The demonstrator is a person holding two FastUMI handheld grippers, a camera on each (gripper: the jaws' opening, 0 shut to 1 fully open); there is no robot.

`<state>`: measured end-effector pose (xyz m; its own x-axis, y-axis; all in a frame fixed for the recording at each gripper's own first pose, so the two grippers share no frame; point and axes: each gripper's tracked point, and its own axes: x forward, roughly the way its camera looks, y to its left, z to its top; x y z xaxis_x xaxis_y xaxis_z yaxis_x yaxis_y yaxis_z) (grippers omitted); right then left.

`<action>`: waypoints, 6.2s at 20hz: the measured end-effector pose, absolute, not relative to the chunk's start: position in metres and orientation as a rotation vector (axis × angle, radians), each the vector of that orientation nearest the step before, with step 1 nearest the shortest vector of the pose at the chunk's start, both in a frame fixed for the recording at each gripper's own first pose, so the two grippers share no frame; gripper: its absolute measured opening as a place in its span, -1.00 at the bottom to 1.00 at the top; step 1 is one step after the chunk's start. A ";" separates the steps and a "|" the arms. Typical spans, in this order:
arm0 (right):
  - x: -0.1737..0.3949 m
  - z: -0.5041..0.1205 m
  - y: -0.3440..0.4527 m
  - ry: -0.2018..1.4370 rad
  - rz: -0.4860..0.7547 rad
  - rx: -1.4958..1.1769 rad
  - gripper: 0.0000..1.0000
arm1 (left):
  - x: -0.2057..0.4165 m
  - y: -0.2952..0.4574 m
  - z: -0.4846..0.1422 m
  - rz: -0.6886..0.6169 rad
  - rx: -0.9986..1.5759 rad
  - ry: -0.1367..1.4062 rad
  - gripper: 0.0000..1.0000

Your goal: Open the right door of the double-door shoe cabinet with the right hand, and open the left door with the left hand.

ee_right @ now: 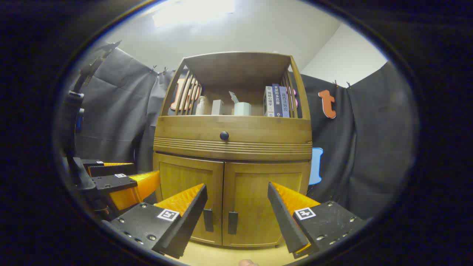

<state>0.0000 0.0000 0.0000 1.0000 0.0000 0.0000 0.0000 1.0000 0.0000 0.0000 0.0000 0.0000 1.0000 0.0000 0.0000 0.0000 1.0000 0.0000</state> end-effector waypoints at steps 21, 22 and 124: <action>0.006 -0.037 -0.018 0.065 0.030 0.024 0.95 | -0.018 -0.008 0.017 0.039 0.032 -0.033 0.83; 0.011 -0.046 -0.017 0.081 0.035 0.021 0.96 | -0.021 -0.001 0.018 0.054 0.041 -0.036 0.83; -0.123 -0.176 -0.251 0.416 -0.608 -0.027 -0.83 | 0.104 -0.065 -0.167 -0.109 0.009 0.258 0.77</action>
<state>-0.1229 -0.2514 -0.1759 0.7406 -0.5596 -0.3719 0.5489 0.8232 -0.1454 0.1043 -0.0648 -0.1668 0.9611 -0.1066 -0.2549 0.1090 0.9940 -0.0049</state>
